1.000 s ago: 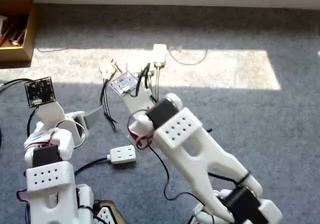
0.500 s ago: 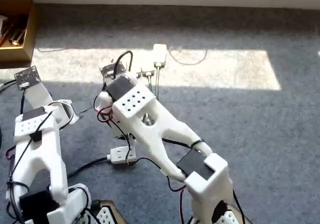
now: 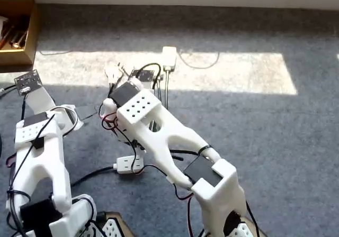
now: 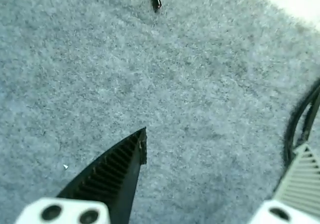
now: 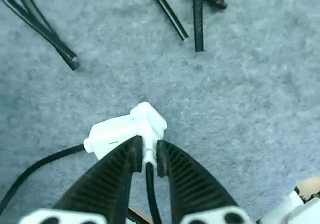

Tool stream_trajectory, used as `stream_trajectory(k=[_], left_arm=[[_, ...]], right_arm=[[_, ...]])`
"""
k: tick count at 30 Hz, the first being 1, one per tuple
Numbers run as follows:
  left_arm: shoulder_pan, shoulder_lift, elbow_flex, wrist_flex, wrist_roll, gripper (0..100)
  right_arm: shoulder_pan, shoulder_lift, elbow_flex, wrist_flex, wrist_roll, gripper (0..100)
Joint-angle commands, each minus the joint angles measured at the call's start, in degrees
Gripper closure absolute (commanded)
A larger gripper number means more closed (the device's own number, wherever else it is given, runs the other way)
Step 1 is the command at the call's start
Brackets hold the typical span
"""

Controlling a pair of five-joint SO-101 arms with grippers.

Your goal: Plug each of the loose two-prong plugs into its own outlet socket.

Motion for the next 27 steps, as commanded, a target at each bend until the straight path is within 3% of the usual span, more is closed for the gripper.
stream_trajectory(k=[1,9,20,27], left_arm=[[-0.04,0.04,-1.71,-2.29,0.44,58],[-0.04,0.13,-1.71,-2.99,0.44,58],[0.04,0.13,-0.84,-4.48,0.44,58],[0.66,0.13,-0.75,-4.48,0.44,58]], right_arm=[[-1.98,-2.33,-0.75,1.98,-4.92,99.1],[-7.78,-2.24,-2.07,1.71,-12.04,99.0],[-0.75,-2.33,-8.84,2.42,-14.68,99.0],[-1.45,-2.42,-12.62,2.68,-14.51,99.0]])
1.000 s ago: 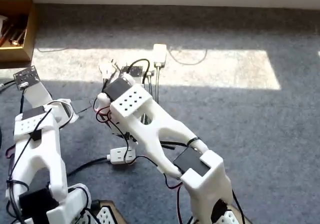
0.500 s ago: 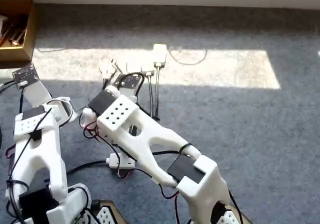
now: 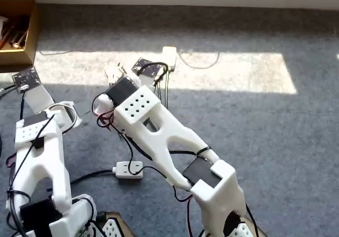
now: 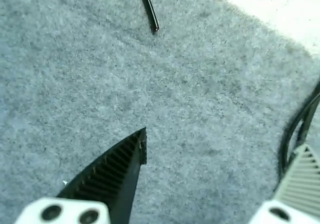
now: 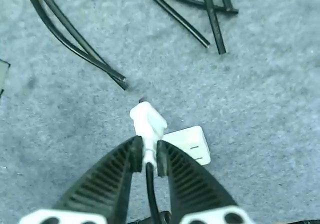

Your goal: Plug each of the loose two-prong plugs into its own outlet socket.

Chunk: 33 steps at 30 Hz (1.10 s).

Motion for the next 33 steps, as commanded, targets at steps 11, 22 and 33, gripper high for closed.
stream_trajectory(k=[11,22,33], left_arm=[[1.36,0.22,-0.92,-1.14,0.44,58],[1.45,0.13,0.31,-0.97,0.09,58],[2.86,-0.4,0.04,4.13,-3.08,58]], right_arm=[[1.45,-27.56,18.68,2.15,10.73,98.5],[-0.13,-25.36,34.59,2.42,28.04,98.5],[-2.51,-26.33,31.6,2.59,41.93,99.2]])
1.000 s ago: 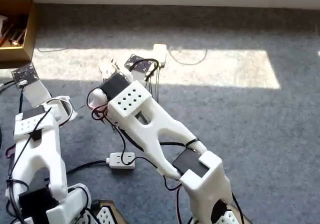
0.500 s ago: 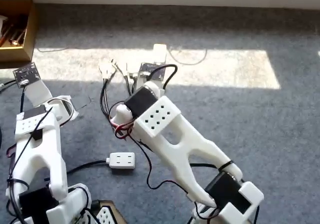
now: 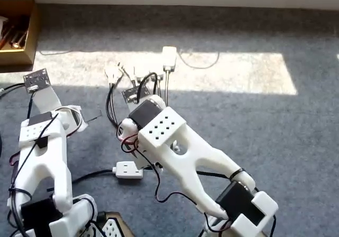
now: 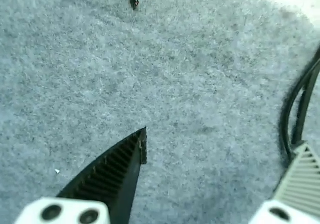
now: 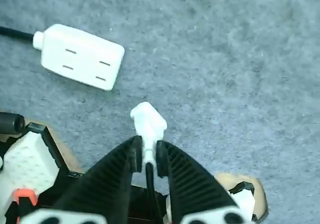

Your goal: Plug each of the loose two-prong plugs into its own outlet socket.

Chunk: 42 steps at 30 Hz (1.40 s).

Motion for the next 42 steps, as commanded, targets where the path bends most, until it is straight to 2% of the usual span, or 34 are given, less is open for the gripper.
stream_trajectory(k=[1,5,8,12,19,21,22,24,25,28,32,39,42], left_arm=[[0.75,-0.84,-0.66,0.88,-0.35,58],[1.63,-0.84,-0.57,1.05,-0.44,58],[2.68,-0.84,-0.4,1.14,-2.37,58],[3.12,-0.75,-0.31,0.97,-2.55,58],[3.12,-0.48,-0.31,0.88,-2.55,58],[3.12,-0.4,-0.31,0.88,-2.64,58],[3.12,-0.4,-0.31,0.88,-2.64,58],[3.21,-0.4,-0.31,0.88,-2.64,58],[3.21,-0.4,-0.31,0.88,-2.64,58],[3.21,-0.4,-0.31,0.88,-2.73,58],[3.3,-0.31,-0.31,0.88,-2.73,58],[4.18,-0.31,-0.22,0.88,-2.81,58],[4.18,-0.22,-0.22,0.88,-2.81,58]], right_arm=[[-2.51,-2.68,-3.12,2.15,-1.14,99.2],[-5.67,-9.71,-3.74,1.98,-0.88,99.2],[-9.01,-15.6,-3.12,-0.04,2.2,99.2],[-9.45,-17.27,1.01,-2.15,2.02,99.2],[-9.45,-17.27,13.76,-17.19,1.67,99.2],[-9.36,-17.27,17.63,-20.88,8.7,99.2],[-9.36,-17.27,19.3,-21.76,15.74,99.2],[-9.27,-17.71,22.37,-22.64,36.48,99.2],[-8.57,-17.8,23.6,-23.6,44.13,99.2],[-5.67,-17.54,23.43,-26.68,47.47,99.2],[-3.38,-17.45,18.95,-24.57,58.55,99.2],[-4.53,-17.27,5.23,-11.3,79.47,99.2],[-6.29,-17.19,-0.31,-8.22,85.45,99.2]])
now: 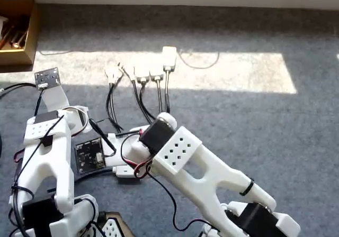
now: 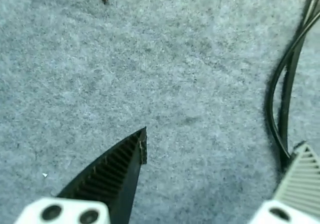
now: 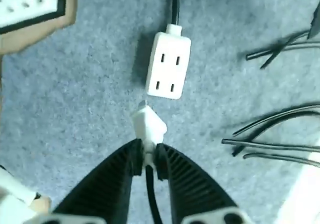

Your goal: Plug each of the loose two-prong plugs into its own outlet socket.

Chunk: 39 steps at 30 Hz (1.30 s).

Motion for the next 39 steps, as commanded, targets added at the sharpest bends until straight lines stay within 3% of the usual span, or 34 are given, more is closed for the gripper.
stream_trajectory(k=[1,8,14,17,22,27,33,39], left_arm=[[0.84,-0.22,-0.22,0.0,-0.53,58],[0.92,-0.22,-0.13,0.0,-0.62,58],[5.23,-1.63,-1.89,5.54,-5.45,58],[6.99,-6.81,-2.68,7.74,-8.26,57],[16.48,-23.43,1.63,10.02,-13.71,57],[23.34,-44.53,5.32,20.57,-17.41,57],[20.7,-63.87,8.75,30.95,-17.41,57],[14.9,-67.47,14.2,30.42,-17.58,57]], right_arm=[[-2.51,-2.24,-7.6,2.95,7.56,99.2],[-3.21,9.45,-8.04,2.42,8.26,99.2],[1.1,5.32,-6.9,-7.96,-16.97,99.2],[4.35,-3.03,2.42,-15.6,-23.38,99.2],[9.45,-21.93,28.7,-33.8,-30.07,99.2],[12.09,-30.81,40.92,-38.81,-33.41,99.2],[14.02,-30.37,38.99,-38.73,-33.58,99.2],[20.35,-29.67,36.35,-39.43,-36.48,99.2]])
